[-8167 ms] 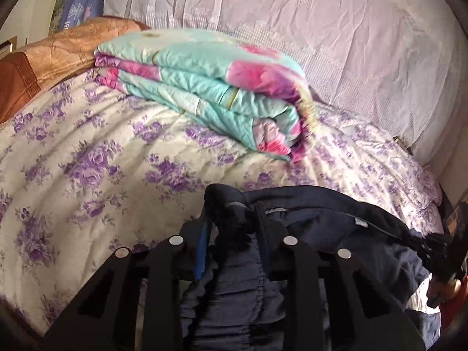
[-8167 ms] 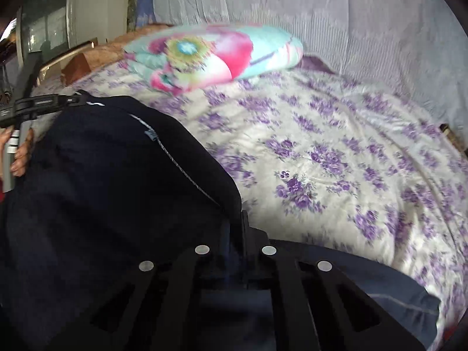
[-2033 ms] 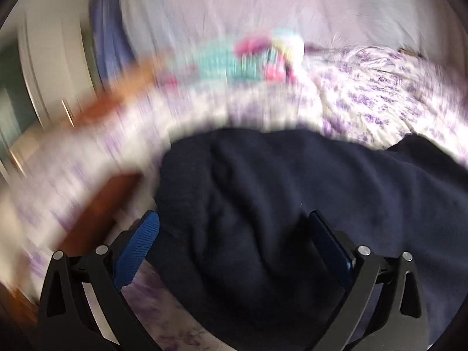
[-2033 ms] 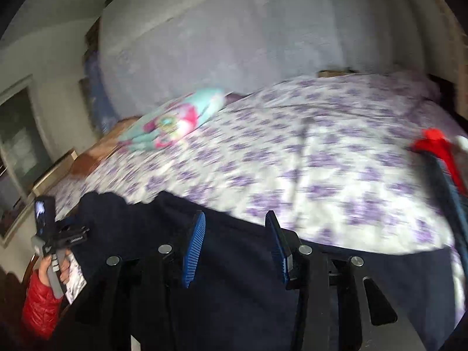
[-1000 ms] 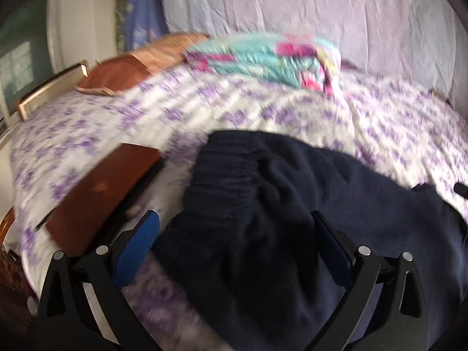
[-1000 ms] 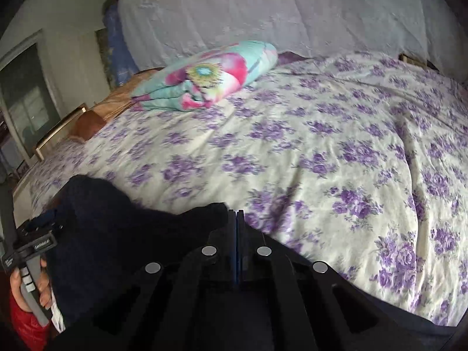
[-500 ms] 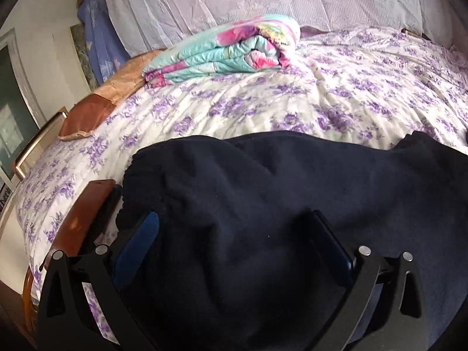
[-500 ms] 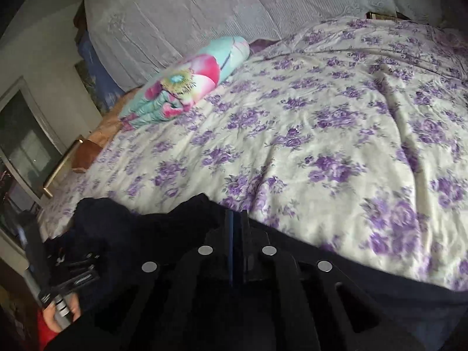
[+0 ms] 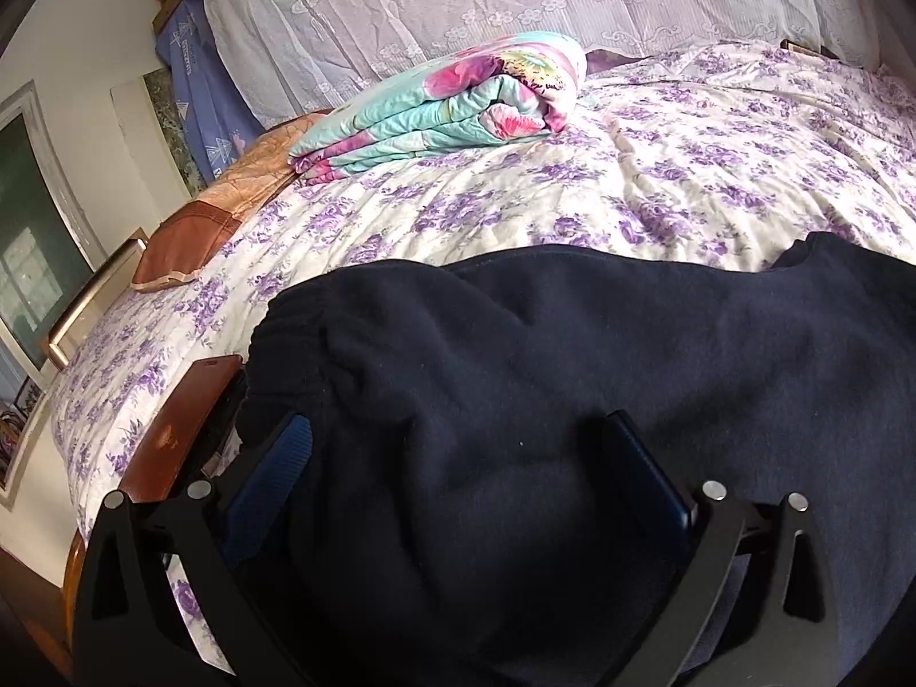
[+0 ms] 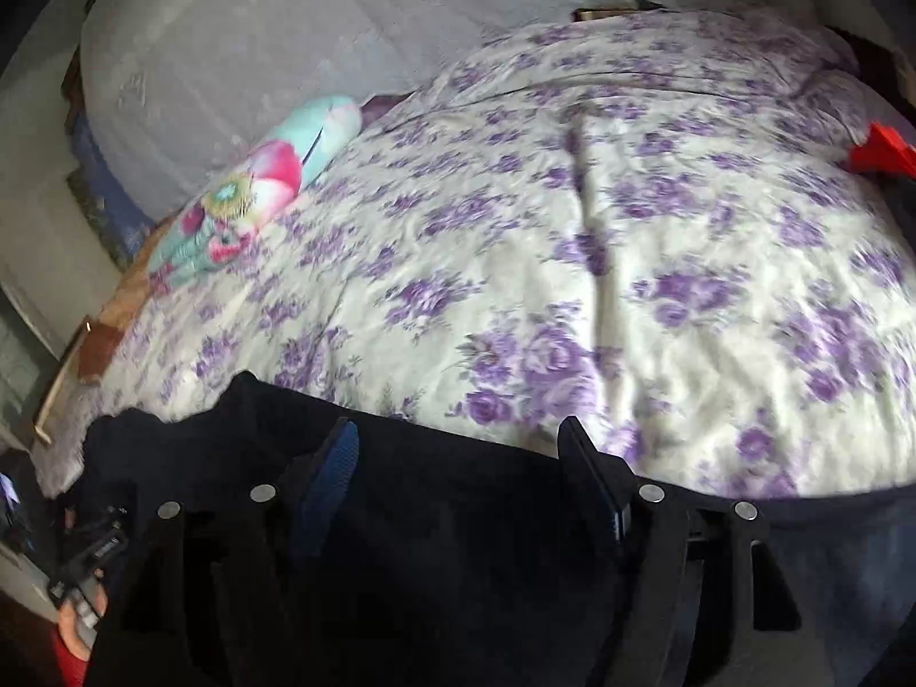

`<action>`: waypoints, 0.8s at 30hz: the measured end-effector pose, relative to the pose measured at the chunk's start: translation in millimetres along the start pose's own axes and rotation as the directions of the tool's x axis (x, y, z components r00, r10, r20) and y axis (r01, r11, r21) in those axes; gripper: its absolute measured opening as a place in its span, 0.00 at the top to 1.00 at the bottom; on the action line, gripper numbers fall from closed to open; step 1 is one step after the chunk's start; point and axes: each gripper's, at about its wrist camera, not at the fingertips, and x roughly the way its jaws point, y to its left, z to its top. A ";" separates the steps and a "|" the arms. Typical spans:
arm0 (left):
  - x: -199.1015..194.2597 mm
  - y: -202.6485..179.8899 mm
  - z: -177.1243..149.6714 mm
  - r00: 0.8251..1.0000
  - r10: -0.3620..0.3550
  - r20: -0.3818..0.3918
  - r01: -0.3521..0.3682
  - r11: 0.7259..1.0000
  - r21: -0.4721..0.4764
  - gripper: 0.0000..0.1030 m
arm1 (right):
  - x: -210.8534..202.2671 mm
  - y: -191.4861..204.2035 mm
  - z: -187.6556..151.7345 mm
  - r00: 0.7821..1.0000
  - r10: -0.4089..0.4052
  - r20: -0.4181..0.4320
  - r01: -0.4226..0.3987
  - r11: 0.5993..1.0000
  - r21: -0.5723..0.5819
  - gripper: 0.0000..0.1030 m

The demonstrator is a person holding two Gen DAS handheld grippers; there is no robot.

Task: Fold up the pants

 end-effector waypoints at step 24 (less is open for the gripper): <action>-7.9 2.2 -4.5 0.997 -0.075 0.024 0.076 0.997 -0.005 0.05 | -148.4 -176.8 -115.9 0.966 -0.175 0.189 0.104 0.936 0.337 0.41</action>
